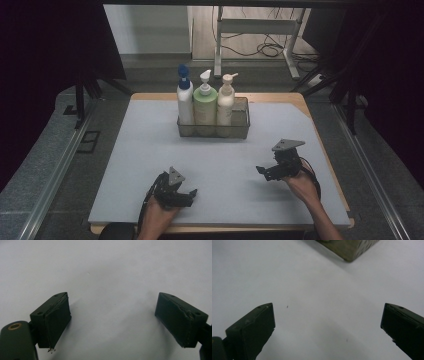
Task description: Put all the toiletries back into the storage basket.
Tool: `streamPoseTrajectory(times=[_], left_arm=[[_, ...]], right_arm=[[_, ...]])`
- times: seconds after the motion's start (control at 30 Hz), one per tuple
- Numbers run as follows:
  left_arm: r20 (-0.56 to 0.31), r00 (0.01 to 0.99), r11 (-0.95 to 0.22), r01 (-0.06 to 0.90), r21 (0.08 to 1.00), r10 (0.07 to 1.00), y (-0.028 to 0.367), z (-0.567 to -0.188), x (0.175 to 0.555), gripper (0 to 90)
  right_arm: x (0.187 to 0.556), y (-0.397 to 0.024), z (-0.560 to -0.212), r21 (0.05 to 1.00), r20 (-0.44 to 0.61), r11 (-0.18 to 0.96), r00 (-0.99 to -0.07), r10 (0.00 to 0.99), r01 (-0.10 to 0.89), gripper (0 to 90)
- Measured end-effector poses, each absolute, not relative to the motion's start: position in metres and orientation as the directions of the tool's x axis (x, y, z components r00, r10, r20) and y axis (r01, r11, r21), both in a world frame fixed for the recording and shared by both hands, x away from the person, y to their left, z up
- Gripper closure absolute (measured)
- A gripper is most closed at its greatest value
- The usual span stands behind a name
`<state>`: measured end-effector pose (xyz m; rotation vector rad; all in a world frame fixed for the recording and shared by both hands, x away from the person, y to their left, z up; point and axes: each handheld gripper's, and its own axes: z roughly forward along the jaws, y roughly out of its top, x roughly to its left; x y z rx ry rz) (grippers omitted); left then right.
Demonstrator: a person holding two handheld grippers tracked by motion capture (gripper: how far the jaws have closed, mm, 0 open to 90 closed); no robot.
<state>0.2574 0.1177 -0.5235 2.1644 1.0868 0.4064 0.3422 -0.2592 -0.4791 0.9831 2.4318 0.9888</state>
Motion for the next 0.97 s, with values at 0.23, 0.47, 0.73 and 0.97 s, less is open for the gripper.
streamPoseTrajectory(times=[0.23, 0.47, 0.73, 0.97], left_arm=[[-0.016, 0.619, -0.435, 0.570, 0.696, 0.786, 0.117, -0.523, 0.256, 16.5], [-0.011, 0.619, -0.438, 0.568, 0.697, 0.785, 0.117, -0.523, 0.255, 17.2], [-0.003, 0.602, -0.432, 0.577, 0.693, 0.799, 0.116, -0.523, 0.256, 12.6], [0.017, 0.604, -0.443, 0.565, 0.696, 0.797, 0.115, -0.523, 0.254, 12.9]], right_arm=[[0.331, -0.267, -0.499, 0.709, -0.018, 0.502, -0.698, 0.715, 0.495, 0.0], [0.325, -0.269, -0.515, 0.692, -0.004, 0.510, -0.704, 0.710, 0.510, 0.0], [0.323, -0.270, -0.523, 0.692, 0.001, 0.505, -0.701, 0.713, 0.515, 0.0], [0.322, -0.270, -0.523, 0.696, -0.004, 0.506, -0.701, 0.713, 0.510, 0.0]])
